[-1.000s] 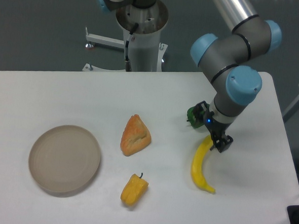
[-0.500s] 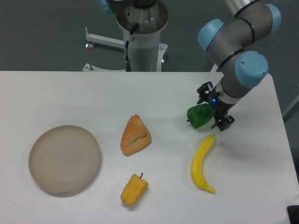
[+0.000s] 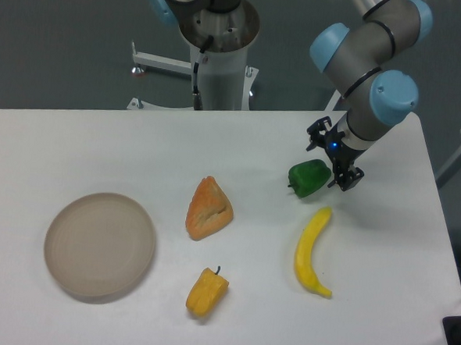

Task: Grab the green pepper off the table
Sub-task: 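Lower the open gripper around the green pepper and close it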

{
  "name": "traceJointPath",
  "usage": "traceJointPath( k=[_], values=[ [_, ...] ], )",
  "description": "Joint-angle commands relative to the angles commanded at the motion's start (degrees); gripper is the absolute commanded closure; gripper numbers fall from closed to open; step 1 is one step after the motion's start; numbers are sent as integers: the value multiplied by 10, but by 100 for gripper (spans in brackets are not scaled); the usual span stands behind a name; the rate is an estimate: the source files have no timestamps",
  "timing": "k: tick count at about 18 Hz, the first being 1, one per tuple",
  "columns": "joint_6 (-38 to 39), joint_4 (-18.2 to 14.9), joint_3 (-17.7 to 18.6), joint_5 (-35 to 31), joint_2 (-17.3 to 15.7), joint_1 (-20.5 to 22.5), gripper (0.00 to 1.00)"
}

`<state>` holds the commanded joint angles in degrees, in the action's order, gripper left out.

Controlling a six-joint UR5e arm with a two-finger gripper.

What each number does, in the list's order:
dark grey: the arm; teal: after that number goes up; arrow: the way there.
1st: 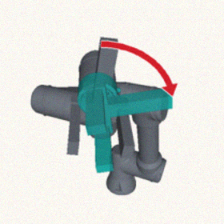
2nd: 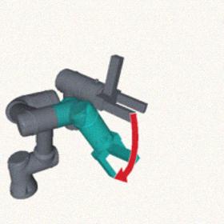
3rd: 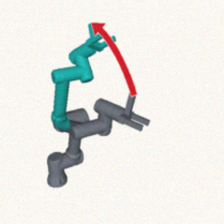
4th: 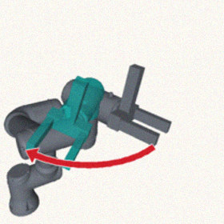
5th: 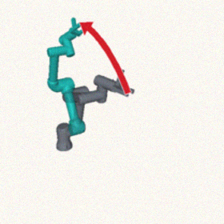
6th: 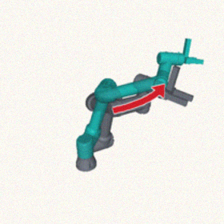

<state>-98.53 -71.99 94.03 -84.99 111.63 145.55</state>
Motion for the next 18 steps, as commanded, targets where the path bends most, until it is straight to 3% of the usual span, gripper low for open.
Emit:
traceJointPath(
  k=[16,18],
  values=[
    [8,2,25,11,-4,-2,0],
    [8,14,32,11,-4,-3,0]
  ],
)
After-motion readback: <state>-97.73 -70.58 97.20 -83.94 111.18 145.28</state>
